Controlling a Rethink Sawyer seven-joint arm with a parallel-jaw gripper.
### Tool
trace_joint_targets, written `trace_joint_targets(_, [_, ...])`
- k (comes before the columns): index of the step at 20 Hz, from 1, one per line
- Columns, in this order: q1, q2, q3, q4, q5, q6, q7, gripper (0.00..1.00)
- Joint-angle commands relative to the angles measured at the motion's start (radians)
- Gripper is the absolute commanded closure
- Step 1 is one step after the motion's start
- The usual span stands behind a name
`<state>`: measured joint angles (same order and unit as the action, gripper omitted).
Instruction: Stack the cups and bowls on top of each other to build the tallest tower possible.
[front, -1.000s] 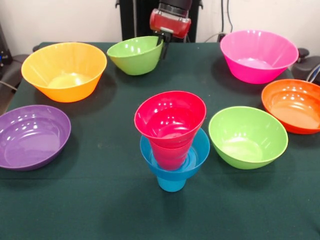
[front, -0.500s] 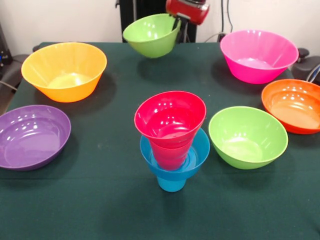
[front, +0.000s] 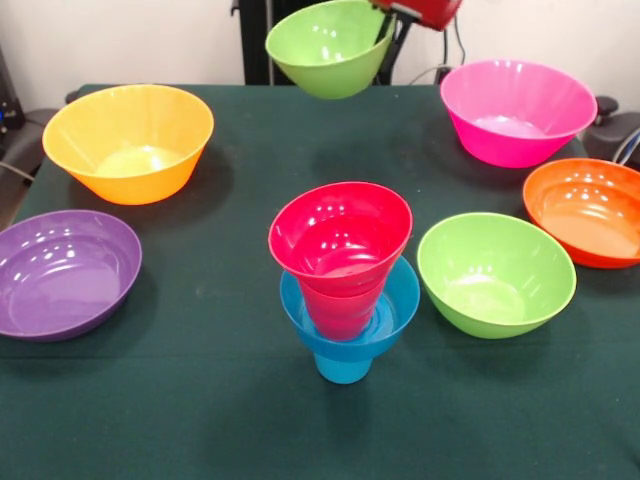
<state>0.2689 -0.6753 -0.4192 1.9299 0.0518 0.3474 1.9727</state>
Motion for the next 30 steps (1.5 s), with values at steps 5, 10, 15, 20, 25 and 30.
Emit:
trace_joint_targets(5, [0.046, 0.053, -0.061, -0.408, -0.005, 0.433, 0.141, 1.0])
trace_joint_targets(10, [0.02, 0.069, -0.088, -0.539, -0.014, 0.597, 0.138, 1.0])
trace_joint_targets(15, [-0.034, 0.111, -0.108, -0.642, -0.024, 0.668, 0.146, 1.0])
trace_joint_targets(20, [-0.079, 0.167, -0.114, -0.793, -0.022, 0.746, 0.154, 1.0])
trace_joint_targets(25, [-0.09, 0.216, -0.11, -0.936, -0.011, 0.813, 0.155, 1.0])
trace_joint_targets(30, [-0.117, 0.304, -0.103, -1.166, 0.011, 0.899, 0.131, 1.0])
